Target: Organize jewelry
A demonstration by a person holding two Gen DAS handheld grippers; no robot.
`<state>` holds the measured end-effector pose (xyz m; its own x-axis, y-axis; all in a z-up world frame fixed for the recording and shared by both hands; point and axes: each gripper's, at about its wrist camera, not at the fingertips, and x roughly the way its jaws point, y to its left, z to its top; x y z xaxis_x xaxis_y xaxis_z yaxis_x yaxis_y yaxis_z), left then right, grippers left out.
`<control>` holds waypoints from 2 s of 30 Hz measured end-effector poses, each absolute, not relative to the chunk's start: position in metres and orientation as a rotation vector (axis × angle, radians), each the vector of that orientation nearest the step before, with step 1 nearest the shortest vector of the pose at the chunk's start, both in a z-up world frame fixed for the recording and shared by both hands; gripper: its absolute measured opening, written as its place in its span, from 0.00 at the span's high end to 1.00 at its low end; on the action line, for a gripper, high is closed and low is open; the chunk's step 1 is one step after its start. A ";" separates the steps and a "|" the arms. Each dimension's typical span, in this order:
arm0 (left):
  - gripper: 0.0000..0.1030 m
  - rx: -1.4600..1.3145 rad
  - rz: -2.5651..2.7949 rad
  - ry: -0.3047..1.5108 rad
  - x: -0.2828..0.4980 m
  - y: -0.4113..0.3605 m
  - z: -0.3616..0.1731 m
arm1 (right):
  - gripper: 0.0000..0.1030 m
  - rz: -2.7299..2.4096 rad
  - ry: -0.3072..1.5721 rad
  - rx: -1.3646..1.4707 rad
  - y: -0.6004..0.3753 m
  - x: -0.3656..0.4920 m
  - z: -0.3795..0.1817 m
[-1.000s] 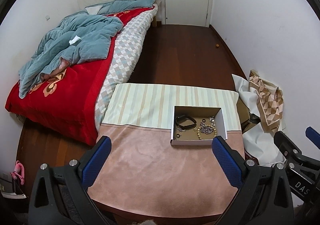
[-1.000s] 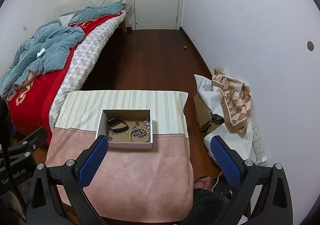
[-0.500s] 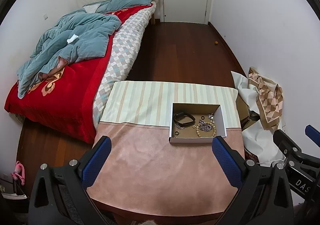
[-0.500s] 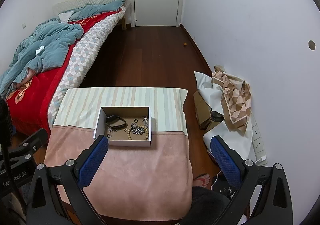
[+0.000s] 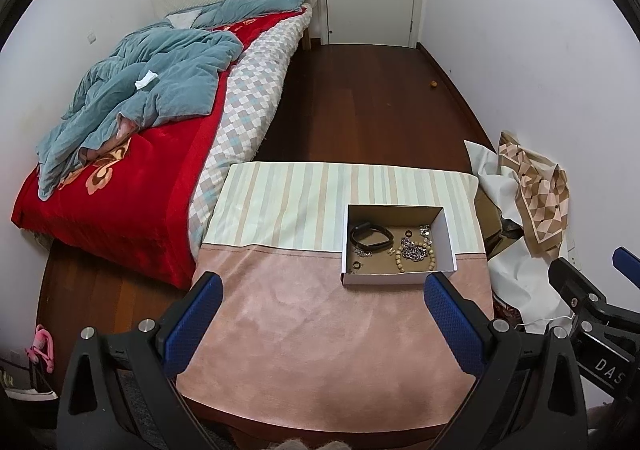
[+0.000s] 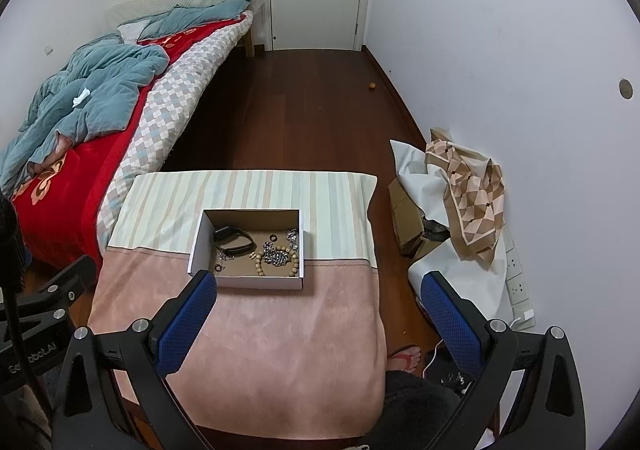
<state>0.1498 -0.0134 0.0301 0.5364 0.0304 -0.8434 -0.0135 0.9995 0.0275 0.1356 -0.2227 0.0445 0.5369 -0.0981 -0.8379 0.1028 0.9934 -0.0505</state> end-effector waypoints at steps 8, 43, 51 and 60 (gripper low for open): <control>0.00 0.021 0.024 1.000 0.148 -0.013 0.030 | 0.00 -0.121 1.002 0.003 -0.220 0.136 0.043; 0.00 0.023 0.033 1.000 0.145 -0.007 0.031 | 0.00 -0.109 1.009 0.005 -0.222 0.134 0.041; 0.00 0.024 0.036 1.001 0.144 -0.006 0.028 | 0.00 -0.108 1.012 0.002 -0.223 0.133 0.041; 0.00 0.022 0.041 1.000 0.144 -0.005 0.029 | 0.00 -0.108 1.011 -0.001 -0.222 0.133 0.042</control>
